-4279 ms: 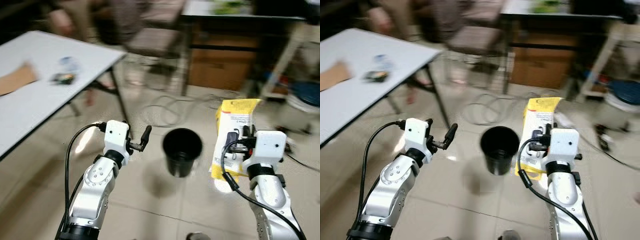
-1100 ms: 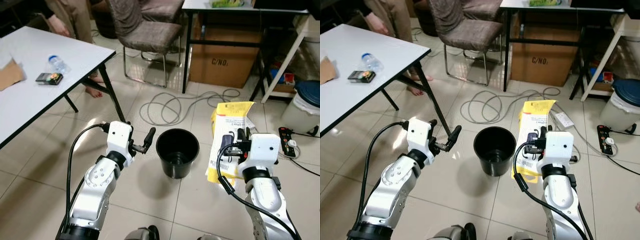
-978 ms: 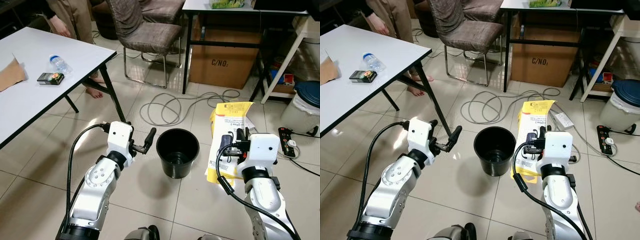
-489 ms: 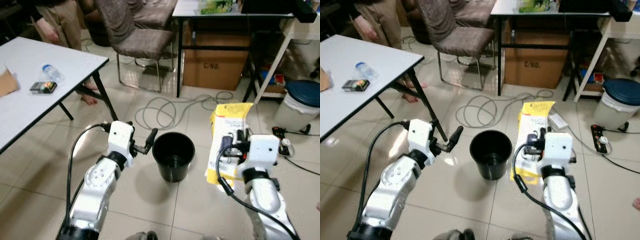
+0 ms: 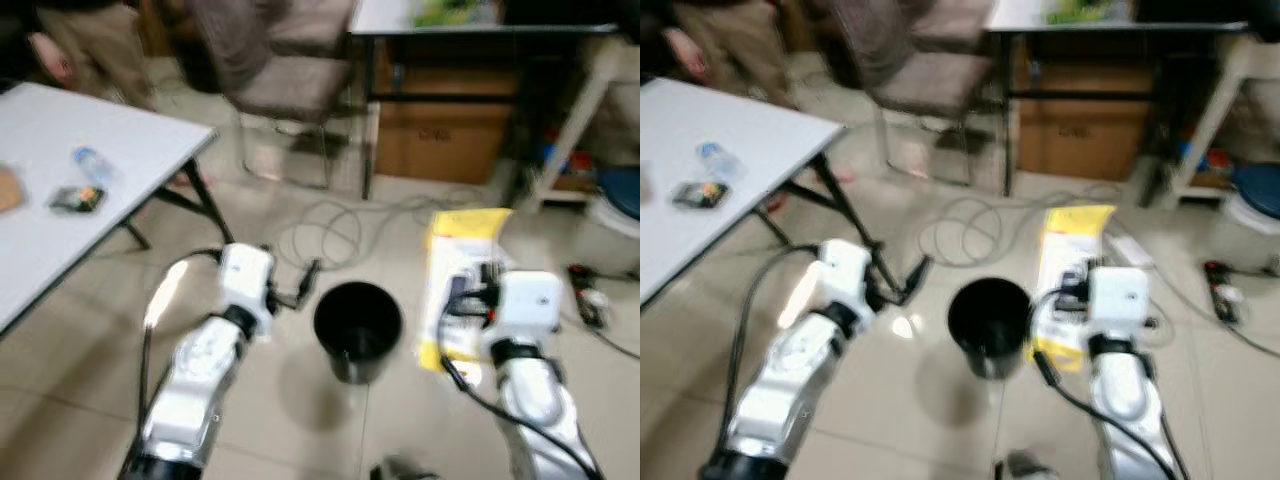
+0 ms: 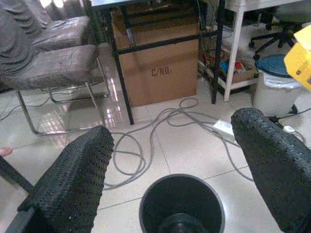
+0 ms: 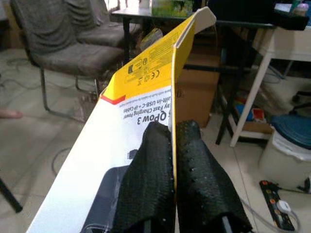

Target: Picking trash to rubbish bin

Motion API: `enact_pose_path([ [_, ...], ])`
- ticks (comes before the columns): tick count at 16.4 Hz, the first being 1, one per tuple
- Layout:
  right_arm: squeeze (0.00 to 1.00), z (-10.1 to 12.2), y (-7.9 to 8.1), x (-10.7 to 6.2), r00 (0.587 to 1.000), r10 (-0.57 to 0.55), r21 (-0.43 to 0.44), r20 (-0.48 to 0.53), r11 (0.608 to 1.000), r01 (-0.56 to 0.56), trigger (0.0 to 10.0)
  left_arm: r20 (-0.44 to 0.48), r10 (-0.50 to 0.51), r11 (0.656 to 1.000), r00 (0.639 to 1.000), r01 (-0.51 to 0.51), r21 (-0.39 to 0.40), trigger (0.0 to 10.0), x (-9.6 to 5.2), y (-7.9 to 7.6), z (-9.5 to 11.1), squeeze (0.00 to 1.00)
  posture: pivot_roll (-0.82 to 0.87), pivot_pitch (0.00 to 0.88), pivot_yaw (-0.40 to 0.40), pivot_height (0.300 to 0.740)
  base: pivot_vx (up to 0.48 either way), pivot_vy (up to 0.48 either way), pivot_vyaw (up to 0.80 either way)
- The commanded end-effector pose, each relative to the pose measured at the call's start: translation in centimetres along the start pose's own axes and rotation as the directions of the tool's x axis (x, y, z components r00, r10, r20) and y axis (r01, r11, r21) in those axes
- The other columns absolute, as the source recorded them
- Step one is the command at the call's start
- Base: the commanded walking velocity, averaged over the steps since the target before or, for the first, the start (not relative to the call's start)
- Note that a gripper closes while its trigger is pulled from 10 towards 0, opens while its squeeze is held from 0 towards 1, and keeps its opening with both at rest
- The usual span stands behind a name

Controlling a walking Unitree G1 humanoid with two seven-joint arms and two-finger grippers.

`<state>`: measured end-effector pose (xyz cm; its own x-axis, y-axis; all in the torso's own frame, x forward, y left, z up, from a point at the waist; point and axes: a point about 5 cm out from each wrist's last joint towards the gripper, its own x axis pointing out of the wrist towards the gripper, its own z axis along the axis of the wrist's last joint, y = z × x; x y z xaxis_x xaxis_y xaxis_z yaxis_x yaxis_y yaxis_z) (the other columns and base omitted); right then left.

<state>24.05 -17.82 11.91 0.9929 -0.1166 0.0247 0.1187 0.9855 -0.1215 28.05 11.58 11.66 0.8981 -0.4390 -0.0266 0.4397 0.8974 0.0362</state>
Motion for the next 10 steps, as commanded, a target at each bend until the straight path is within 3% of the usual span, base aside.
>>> enact_pose_path([
  [1,0.0,0.42,0.61,-0.07,1.0,0.017,0.012,0.022,1.0,-0.017,10.0,-0.009,0.019,1.0,1.0,-0.019,0.013,10.0,-0.47,0.8,-0.05,0.0,-0.07,0.15,0.091,0.74,0.446,0.0,0.0],
  [4,0.0,0.4,0.73,-0.02,1.0,0.022,0.01,0.022,1.0,-0.022,10.0,-0.012,0.016,1.0,1.0,-0.016,0.013,10.0,-0.49,0.79,-0.09,0.0,-0.07,0.149,0.091,0.74,0.396,0.0,0.0],
  [5,0.0,0.27,0.71,-0.01,1.0,0.024,0.01,0.012,1.0,-0.024,10.0,-0.015,0.016,1.0,1.0,-0.016,0.01,10.0,-0.5,0.73,-0.15,0.0,-0.07,0.146,0.088,0.74,0.0,0.0,0.0],
  [10,0.0,0.26,0.75,0.05,1.0,0.027,0.017,0.011,0.999,-0.028,10.0,-0.017,0.01,1.0,1.0,-0.01,-0.005,10.0,-0.5,0.63,-0.28,0.0,-0.07,0.146,0.083,0.74,0.0,0.0,-0.74],
])
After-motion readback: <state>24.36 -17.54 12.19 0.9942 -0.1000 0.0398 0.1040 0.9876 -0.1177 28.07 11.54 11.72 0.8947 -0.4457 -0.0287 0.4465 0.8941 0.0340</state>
